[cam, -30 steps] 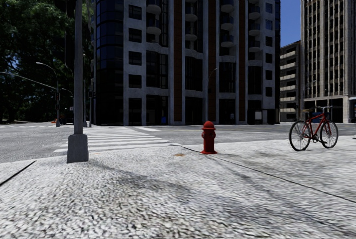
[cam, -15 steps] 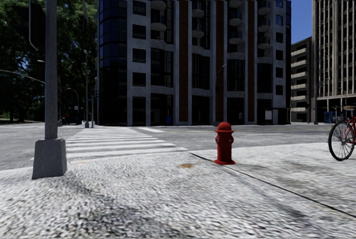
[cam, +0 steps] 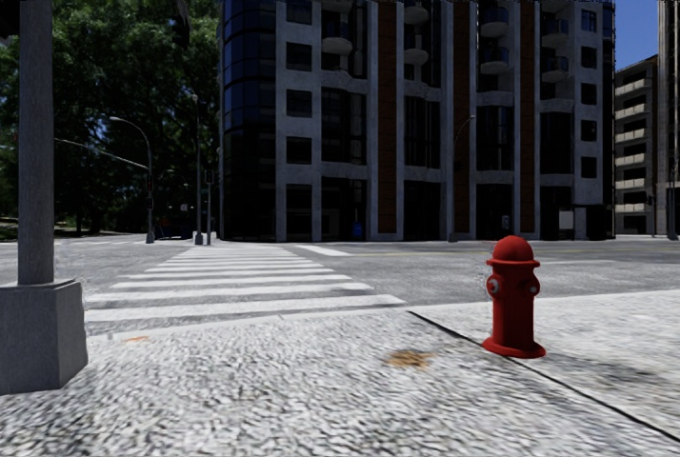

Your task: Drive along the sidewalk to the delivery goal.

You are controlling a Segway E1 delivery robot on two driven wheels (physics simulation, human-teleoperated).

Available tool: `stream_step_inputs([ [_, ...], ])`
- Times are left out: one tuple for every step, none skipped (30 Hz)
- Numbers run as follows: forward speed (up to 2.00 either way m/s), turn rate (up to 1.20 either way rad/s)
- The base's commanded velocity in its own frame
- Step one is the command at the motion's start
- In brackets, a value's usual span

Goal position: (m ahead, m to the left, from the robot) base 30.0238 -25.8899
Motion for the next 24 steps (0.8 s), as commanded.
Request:
stream_step_inputs([
  [2.0, 0.39],
  [2.0, 0.39],
  [2.0, 0.39],
  [2.0, 0.39],
  [2.0, 0.39],
  [2.0, 0.39],
  [2.0, 0.39],
  [2.0, 0.39],
  [2.0, 0.39],
  [2.0, 0.39],
  [2.0, 0.39],
  [2.0, 0.39],
  [2.0, 0.39],
  [2.0, 0.39],
  [2.0, 0.39],
  [2.0, 0.39],
  [2.0, 0.39],
  [2.0, 0.39],
  [2.0, 0.39],
  [2.0, 0.39],
  [2.0, 0.39],
  [2.0, 0.38],
  [2.0, 0.38],
  [2.0, 0.38],
])
